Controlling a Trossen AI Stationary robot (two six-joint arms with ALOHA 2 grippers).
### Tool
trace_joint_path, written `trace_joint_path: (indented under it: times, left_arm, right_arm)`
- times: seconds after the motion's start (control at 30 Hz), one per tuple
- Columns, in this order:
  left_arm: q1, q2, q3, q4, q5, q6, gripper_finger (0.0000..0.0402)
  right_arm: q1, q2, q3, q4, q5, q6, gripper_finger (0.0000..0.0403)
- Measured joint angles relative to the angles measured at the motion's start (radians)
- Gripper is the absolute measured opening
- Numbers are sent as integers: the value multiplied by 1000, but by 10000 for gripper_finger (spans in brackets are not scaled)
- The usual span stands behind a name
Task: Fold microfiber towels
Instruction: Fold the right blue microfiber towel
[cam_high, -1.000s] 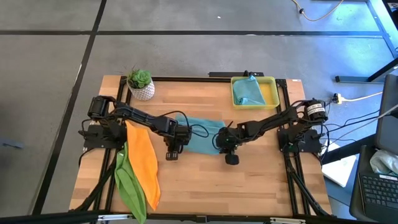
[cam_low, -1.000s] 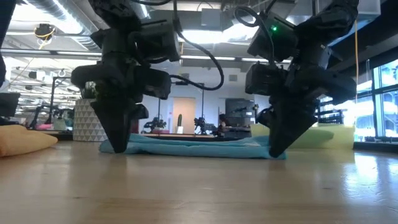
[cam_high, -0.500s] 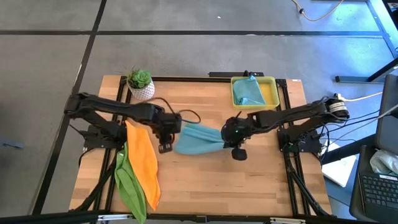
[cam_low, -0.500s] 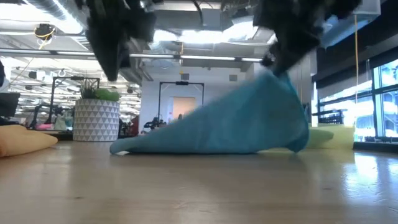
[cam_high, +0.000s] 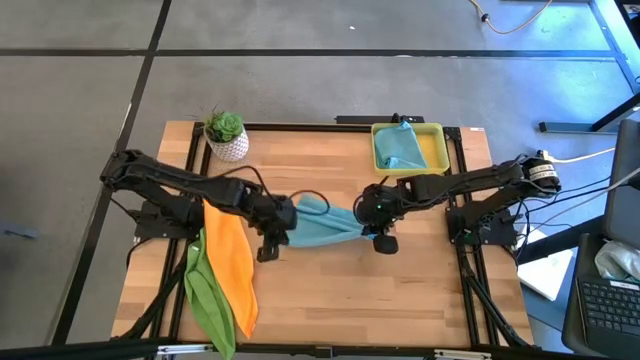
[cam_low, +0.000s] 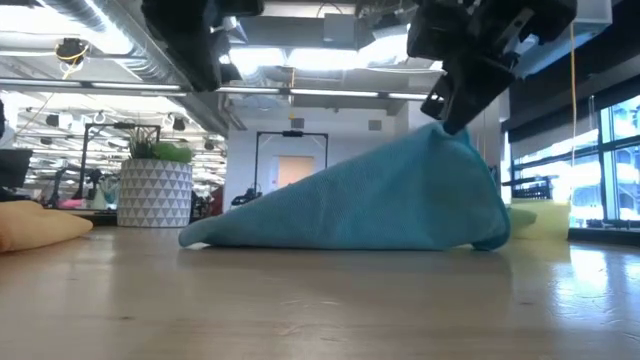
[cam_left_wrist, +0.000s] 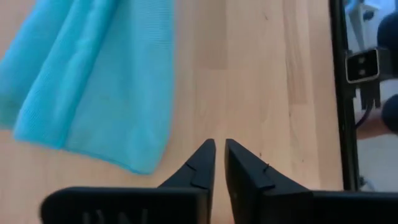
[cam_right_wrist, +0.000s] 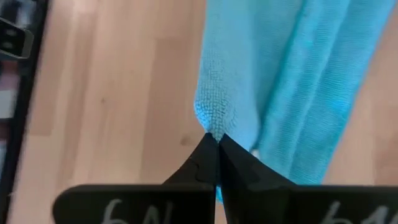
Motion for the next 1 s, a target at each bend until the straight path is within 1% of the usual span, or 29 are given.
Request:
trace_joint_path:
  times: [0.07, 0.23, 0.37, 0.47, 0.53, 0.6, 0.73, 1.0]
  left_arm:
    - [-24, 22, 0, 13, -11, 17, 44]
    - [-76, 88, -1, 19, -39, 83, 83]
    - [-110, 133, -16, 23, -146, 150, 112]
    - [-110, 140, -42, 89, -227, 152, 131]
    - [-101, 139, -67, 147, -263, 140, 142]
    - [-86, 139, -94, 192, -267, 118, 153]
    - [-69, 139, -146, 274, -231, 99, 169]
    - [-75, 139, -239, 416, -212, 99, 178]
  right_arm:
    - [-2, 0, 1, 0, -37, 3, 5]
    - [-2, 0, 2, -13, -47, -1, 6]
    - [-6, 0, 2, -12, -47, -1, 6]
    - [-7, 0, 2, -13, -47, -1, 6]
    - [-7, 0, 2, -13, -46, -2, 6]
    - [-7, 0, 2, -15, -46, -3, 9]
    - [-7, 0, 3, -41, -47, -5, 11]
    - [-7, 0, 3, -56, -73, -10, 10]
